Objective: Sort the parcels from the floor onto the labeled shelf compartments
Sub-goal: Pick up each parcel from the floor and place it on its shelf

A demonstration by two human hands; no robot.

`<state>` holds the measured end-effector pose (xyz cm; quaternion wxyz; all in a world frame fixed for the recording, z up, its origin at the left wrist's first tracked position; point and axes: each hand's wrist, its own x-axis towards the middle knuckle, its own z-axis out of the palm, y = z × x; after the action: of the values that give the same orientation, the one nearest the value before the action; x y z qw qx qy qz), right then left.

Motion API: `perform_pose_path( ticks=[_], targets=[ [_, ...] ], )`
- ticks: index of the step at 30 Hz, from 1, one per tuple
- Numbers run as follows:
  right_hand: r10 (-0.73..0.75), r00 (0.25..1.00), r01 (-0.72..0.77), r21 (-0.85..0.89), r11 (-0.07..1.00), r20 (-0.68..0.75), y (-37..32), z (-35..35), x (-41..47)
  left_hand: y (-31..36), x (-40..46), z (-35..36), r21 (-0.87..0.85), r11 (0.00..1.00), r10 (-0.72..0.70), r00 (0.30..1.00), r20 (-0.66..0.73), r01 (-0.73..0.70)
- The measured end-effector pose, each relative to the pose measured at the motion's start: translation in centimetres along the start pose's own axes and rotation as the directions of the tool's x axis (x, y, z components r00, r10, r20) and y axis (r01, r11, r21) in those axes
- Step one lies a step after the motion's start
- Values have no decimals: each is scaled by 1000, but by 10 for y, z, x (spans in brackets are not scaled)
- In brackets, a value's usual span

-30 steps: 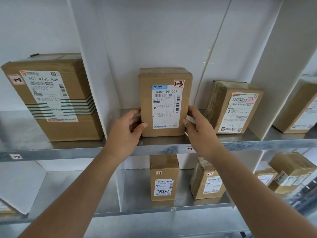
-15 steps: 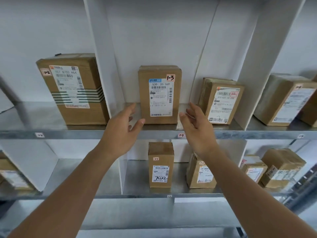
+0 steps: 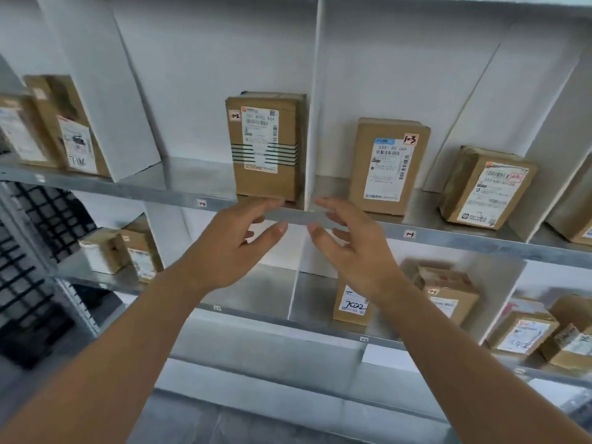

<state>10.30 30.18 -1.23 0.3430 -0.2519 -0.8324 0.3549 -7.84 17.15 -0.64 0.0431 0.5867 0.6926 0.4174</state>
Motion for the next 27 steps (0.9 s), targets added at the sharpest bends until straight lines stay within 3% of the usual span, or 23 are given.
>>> perform_pose_path(
  ticks=[10, 17, 22, 27],
  targets=[
    [-129, 974, 119, 62, 991, 189, -89, 197, 12, -130, -99, -145, 116, 986, -112, 992, -51, 117],
    [-241, 905, 164, 234, 958, 352, -152, 335, 32, -212, -173, -245, 167, 950, -243, 960, -140, 265],
    [-286, 823, 146, 304, 941, 490, -177, 448, 56, -285, -225, -299, 174, 874, -408, 880, -242, 453],
    [-351, 716, 128, 380, 916, 604, -182, 574, 85, -374, -270, -338, 144, 728, -608, 728, -316, 670]
  ],
)
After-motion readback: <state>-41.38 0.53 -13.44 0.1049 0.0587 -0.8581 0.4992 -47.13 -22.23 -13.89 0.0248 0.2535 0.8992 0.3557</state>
